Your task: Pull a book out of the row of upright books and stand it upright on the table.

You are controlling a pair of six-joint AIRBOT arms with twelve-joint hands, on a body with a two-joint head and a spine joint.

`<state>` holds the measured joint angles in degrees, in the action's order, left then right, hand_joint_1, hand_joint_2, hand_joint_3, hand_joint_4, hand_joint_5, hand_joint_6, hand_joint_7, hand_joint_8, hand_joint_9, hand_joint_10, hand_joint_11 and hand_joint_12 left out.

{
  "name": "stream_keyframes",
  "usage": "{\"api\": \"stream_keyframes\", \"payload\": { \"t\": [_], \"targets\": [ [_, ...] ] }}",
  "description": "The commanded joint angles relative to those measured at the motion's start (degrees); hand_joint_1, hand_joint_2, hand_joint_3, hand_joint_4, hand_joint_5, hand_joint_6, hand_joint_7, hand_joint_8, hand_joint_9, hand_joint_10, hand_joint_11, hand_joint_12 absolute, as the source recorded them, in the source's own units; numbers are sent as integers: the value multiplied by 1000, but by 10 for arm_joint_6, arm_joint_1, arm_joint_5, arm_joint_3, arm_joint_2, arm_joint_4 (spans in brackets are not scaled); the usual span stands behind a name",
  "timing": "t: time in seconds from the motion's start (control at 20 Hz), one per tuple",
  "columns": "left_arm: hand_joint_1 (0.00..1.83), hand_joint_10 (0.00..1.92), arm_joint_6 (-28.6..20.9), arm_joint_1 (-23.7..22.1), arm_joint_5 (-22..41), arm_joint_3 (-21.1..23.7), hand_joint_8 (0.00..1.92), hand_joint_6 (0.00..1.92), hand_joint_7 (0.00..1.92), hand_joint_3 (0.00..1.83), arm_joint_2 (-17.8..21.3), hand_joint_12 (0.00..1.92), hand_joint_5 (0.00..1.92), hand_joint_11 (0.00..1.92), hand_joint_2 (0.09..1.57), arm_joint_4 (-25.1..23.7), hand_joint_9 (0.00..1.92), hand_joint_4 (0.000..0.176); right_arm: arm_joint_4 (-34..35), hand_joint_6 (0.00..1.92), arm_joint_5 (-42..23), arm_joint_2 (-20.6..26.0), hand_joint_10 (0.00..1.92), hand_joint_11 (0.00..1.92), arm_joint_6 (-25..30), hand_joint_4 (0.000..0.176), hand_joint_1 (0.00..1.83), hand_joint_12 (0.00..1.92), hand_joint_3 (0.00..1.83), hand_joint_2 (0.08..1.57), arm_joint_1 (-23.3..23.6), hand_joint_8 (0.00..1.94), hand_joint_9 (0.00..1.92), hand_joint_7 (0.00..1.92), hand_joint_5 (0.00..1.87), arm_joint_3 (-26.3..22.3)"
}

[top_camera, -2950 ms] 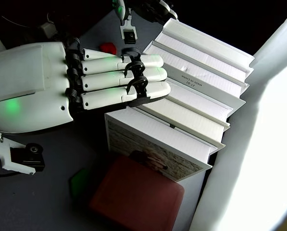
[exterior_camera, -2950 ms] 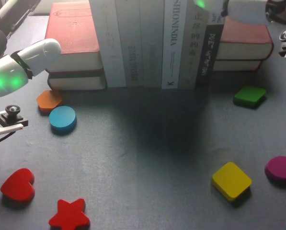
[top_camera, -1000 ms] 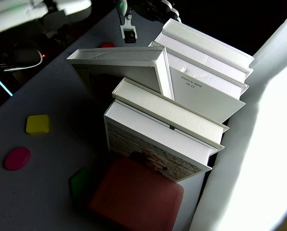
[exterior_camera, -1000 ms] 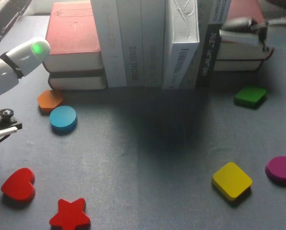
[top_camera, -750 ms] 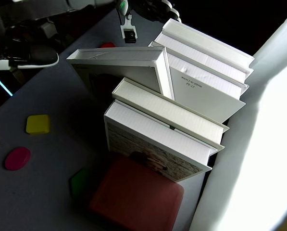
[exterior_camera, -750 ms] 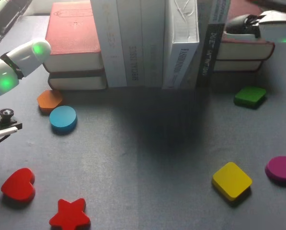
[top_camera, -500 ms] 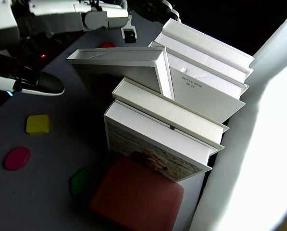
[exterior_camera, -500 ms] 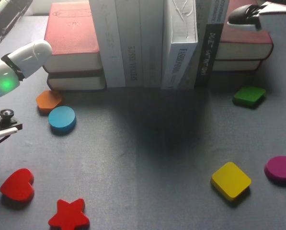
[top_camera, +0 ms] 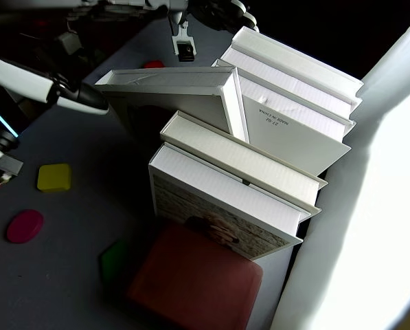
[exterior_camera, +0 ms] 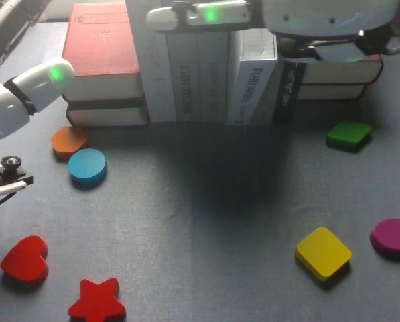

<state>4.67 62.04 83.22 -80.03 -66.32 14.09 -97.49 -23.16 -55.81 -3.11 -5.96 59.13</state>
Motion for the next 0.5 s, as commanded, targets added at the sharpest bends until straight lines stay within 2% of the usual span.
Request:
{"api": "stream_keyframes", "payload": {
  "t": [0.0, 0.05, 0.1, 0.15, 0.2, 0.25, 0.3, 0.35, 0.4, 0.45],
  "targets": [
    [350, 0, -3, -3, 72, -2, 0, 11, 0, 3, -2, 0, 67, 0, 1327, 11, 0, 64, -3, 20, 2, -6, 0, 9, 11, 53, 1207, 4, 0, 1035, 7, 10, 1, 27, 51, 4],
    [351, 0, -3, -3, 72, -2, 0, 15, 0, 6, -2, 0, 80, 0, 1333, 11, 0, 76, -27, 11, 2, -13, 13, 1, 32, 3, 1218, 590, 8, 1053, 7, 38, 179, 227, 291, 7],
    [376, 0, -3, -3, 72, -2, 0, 13, 0, 3, -2, 0, 84, 0, 1331, 11, 0, 75, -62, 52, 2, -24, 71, 0, 65, 0, 1225, 1104, 11, 1078, 7, 67, 339, 387, 459, 13],
    [381, 0, -3, -3, 72, -2, 0, 10, 0, 2, -2, 0, 80, 0, 1331, 11, 0, 83, -78, 833, 2, -28, 505, 456, 79, 9, 1210, 1402, 7, 1127, 6, 883, 784, 792, 865, 15],
    [379, 0, -3, -3, 72, -2, 0, 7, 0, 0, -2, 0, 74, 0, 1323, 11, 0, 99, -110, 830, 2, -37, 1011, 692, 104, 0, 1352, 1430, 0, 1087, 4, 845, 936, 1042, 979, 20],
    [381, 0, -3, -3, 72, -2, 0, 4, 0, 0, -2, 0, 71, 0, 1322, 11, 0, 104, -126, 887, 0, -44, 1263, 732, 118, 0, 1367, 1526, 10, 1116, 2, 1066, 850, 983, 950, 23],
    [384, 0, -3, -3, 72, -2, 0, 5, 0, 0, -2, 0, 73, 0, 1323, 12, 0, 97, -142, 1079, -5, -50, 1378, 714, 131, 0, 1356, 1598, 12, 1168, 1, 1282, 777, 866, 836, 26],
    [394, 0, -3, -2, 73, -2, 0, 3, 0, 0, -2, 0, 72, 0, 1324, 13, 0, 96, -152, 1119, -12, -54, 1386, 642, 138, 0, 1215, 1703, 11, 1199, 1, 1415, 664, 804, 831, 27],
    [398, 0, -4, -2, 73, -2, 0, 3, 0, 0, -3, 0, 71, 0, 1323, 14, 0, 101, -159, 823, -21, -56, 1363, 757, 140, 0, 1244, 1661, 0, 1152, 1, 1376, 768, 878, 991, 25],
    [399, 0, -4, -1, 74, -2, 0, 2, 0, 0, -3, 0, 71, 0, 1323, 14, 0, 102, -160, 1096, -27, -56, 1465, 610, 140, 0, 1328, 1716, 7, 1186, 1, 1321, 741, 867, 792, 22]
  ]
}}
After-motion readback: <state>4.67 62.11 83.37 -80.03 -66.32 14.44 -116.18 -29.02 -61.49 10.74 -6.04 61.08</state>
